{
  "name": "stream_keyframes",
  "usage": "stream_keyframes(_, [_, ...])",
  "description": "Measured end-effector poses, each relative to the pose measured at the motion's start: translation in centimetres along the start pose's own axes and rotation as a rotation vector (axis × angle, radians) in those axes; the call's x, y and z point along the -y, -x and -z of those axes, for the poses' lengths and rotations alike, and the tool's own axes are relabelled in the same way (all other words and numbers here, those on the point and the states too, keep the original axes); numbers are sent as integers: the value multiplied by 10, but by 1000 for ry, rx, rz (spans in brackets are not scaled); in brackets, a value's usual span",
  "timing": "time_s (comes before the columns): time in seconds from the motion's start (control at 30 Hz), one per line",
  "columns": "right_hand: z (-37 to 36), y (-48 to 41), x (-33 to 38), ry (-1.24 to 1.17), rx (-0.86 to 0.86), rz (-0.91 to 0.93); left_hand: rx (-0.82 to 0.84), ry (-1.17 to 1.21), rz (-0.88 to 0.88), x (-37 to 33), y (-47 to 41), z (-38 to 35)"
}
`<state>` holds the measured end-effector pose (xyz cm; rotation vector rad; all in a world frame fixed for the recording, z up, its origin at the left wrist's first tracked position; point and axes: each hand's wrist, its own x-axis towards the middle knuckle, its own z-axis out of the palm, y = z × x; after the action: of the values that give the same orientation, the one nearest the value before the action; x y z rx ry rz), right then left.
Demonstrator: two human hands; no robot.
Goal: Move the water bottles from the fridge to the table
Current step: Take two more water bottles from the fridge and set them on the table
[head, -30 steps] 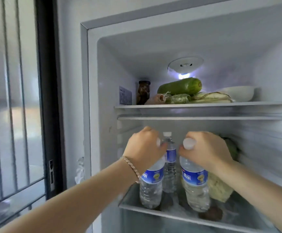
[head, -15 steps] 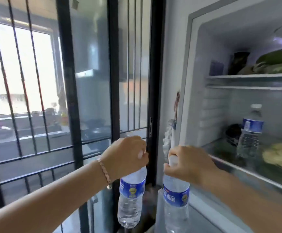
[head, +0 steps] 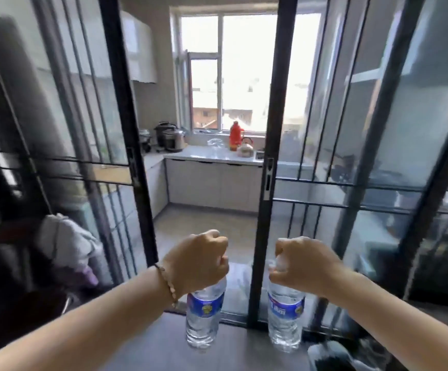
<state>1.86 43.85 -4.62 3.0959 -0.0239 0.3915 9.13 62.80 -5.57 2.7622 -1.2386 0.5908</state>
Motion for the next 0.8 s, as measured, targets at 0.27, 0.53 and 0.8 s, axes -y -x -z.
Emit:
stream_keyframes(0.27, [-46,-93,252,-203,98,252,128,-19,441,185,178,28])
stream_keyframes(0.53, [-73,-170,461,-338,133,609,65,-31,859,324,308,44])
stream_keyframes(0.8, [-103,-267,636,-324,199,913,42,-51,1211,464,372,39])
